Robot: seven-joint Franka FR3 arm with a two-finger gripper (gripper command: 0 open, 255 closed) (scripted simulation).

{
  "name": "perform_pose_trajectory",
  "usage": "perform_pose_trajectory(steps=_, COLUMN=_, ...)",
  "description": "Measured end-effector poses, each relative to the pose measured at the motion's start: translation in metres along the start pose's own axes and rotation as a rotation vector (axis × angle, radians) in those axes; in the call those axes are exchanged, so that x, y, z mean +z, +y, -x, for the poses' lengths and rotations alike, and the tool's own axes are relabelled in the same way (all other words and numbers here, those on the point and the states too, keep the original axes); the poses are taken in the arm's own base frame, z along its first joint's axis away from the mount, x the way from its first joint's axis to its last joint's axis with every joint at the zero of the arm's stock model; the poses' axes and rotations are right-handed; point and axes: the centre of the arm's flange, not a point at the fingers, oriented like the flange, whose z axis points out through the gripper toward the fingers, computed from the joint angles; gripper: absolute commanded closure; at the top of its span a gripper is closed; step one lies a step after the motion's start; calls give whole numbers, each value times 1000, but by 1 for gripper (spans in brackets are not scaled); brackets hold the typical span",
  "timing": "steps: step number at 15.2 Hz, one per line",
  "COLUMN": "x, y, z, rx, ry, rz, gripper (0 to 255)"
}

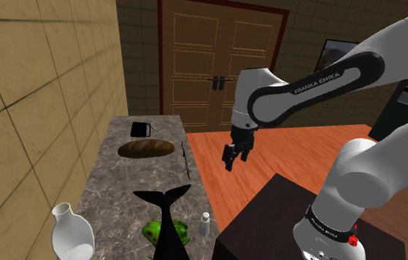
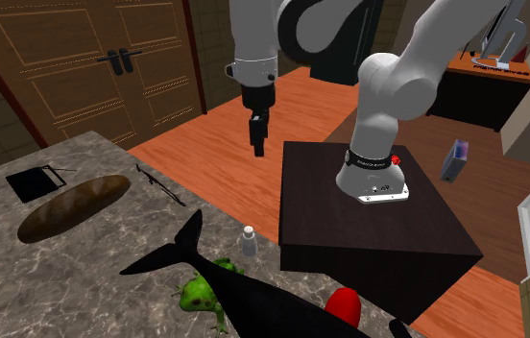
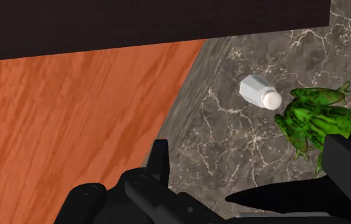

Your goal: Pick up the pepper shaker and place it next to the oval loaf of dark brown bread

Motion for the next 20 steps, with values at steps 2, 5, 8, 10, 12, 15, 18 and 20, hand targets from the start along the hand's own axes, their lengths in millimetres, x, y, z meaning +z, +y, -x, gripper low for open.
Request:
perform_pose_trajectory(steps=2, x=26, y=-10, z=-7, rx=3, ry=2, rz=-4, gripper=0)
perform_pose_trajectory(steps=5, x=62, y=-21, z=-12, rx=7, ry=7, rz=-11, gripper=0)
perform_pose_trajectory(steps=8, x=94, y=-37, z=-21, rx=10, ry=12, rz=-17, gripper=0)
perform_pose_trajectory(steps=10, x=117, y=-46, z=-28, rx=13, ry=16, rz=-21, gripper=0)
perform_pose_trajectory(steps=12, x=139, y=-56, z=-33, rx=16, ry=19, rz=-25, gripper=0)
perform_pose_trajectory(steps=15, x=175, y=-70, z=-43, rx=20, ry=24, rz=-32, gripper=0)
perform_pose_trajectory(steps=18, x=204, y=-78, z=-48, rx=22, ry=26, rz=-38, gripper=0)
perform_pose_trajectory(steps=20, x=214, y=-81, z=-48, rx=22, ry=27, rz=-39, gripper=0)
